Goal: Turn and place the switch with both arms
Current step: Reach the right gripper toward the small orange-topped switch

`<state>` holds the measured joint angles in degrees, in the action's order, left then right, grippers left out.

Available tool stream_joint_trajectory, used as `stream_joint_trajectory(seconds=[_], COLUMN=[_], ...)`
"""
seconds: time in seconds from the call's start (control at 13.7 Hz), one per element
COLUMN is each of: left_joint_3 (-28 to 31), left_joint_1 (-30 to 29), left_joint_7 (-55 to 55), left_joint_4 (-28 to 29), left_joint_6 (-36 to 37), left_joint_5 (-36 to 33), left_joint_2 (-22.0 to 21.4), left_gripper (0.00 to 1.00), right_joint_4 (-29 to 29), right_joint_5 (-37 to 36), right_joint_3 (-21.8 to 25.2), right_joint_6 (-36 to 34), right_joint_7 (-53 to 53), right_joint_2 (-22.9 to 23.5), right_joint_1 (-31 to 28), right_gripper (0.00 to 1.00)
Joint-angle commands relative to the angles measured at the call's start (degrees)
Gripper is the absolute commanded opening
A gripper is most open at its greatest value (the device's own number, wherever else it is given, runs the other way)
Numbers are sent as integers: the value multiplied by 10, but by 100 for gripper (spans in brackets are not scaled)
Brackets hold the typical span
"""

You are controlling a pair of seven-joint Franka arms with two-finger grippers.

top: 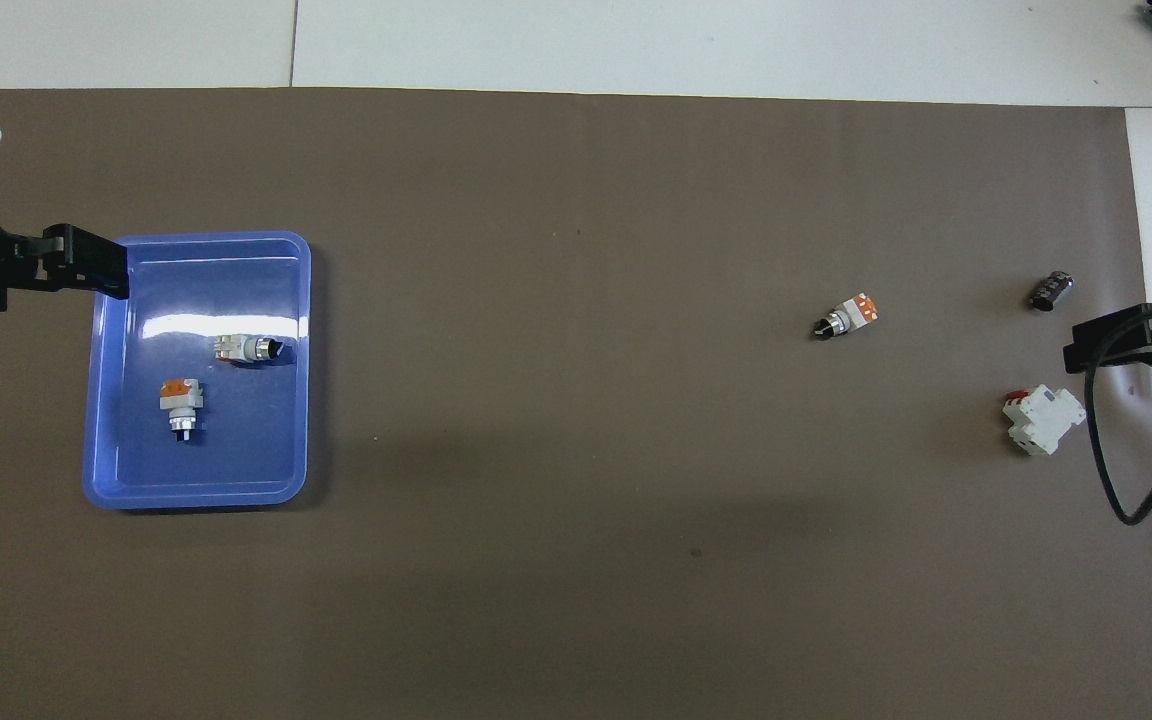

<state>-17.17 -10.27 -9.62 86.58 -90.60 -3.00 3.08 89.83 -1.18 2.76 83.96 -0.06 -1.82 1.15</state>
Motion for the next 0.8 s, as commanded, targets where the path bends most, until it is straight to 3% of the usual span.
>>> stream_joint_trajectory(seconds=[0.0, 0.22, 0.51, 0.58, 0.73], left_joint_3=[-1, -1, -1, -1, -1], left_joint_1=[-7, -7, -7, -7, -7], left_joint_7=[2, 2, 2, 2, 2], left_joint_4=[20, 20, 20, 20, 20], left_joint_6=[-5, -6, -6, -6, -6], left_joint_5=[5, 5, 5, 5, 5], left_joint_2=[-18, -18, -18, -17, -18], left_gripper=[100, 100, 100, 100, 100], right_joint_4=[0, 1, 29, 56, 150], right_joint_5=[-9, -6, -8, -9, -8], right_joint_3=[-1, -2, -2, -2, -3], right_joint_6=[4, 9, 67, 87, 208], right_joint_7=[4, 3, -1, 12, 93], right_joint_2=[-2, -4, -13, -13, -38], right_joint_1=[-3, -8, -7, -3, 9], right_gripper=[100, 100, 100, 100, 100])
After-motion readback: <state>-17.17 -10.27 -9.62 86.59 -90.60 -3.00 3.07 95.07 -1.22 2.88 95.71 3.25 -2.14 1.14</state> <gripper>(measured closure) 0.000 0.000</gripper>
